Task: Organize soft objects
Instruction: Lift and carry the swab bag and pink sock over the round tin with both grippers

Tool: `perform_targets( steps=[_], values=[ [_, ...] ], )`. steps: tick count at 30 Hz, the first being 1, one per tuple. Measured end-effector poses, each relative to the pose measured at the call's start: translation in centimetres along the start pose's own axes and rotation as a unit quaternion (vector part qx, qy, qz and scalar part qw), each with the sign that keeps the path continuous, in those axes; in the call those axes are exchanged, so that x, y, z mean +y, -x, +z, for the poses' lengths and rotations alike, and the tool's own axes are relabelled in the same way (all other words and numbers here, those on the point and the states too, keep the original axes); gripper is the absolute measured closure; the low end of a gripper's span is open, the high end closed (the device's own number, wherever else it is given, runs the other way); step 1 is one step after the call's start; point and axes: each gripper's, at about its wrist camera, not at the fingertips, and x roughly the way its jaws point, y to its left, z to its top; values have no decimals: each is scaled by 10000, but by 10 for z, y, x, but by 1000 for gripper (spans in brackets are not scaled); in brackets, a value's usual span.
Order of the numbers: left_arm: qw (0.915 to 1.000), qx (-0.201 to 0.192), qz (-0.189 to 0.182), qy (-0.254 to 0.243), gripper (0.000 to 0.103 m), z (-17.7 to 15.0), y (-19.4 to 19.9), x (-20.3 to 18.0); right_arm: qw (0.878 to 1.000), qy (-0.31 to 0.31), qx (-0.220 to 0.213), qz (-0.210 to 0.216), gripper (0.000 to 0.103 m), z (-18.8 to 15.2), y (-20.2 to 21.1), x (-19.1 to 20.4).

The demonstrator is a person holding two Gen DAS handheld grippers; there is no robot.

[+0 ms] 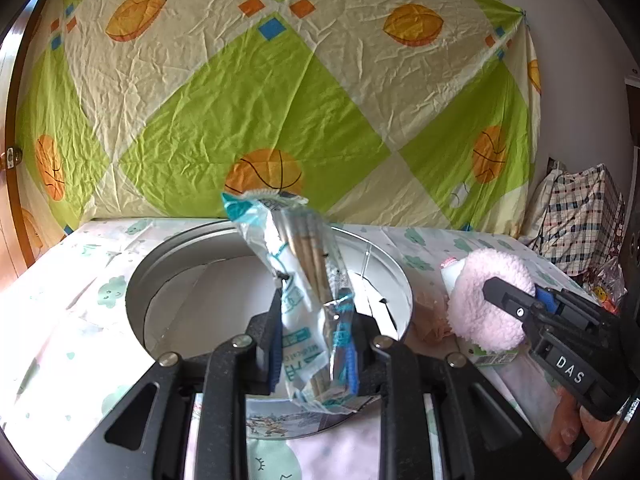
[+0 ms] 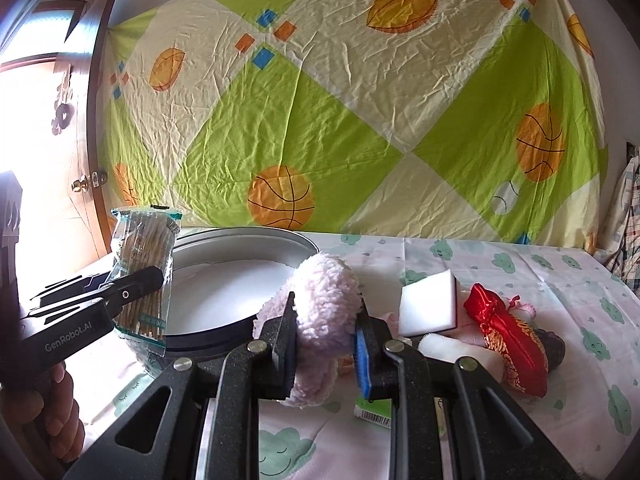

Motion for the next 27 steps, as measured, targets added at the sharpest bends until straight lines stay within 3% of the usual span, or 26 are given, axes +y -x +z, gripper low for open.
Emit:
perform_targets(
  steps=[27],
  values=[
    [9998,26,194,-51,81,13,-3,24,9996,135,63,238,78,12,-19,19]
  ],
)
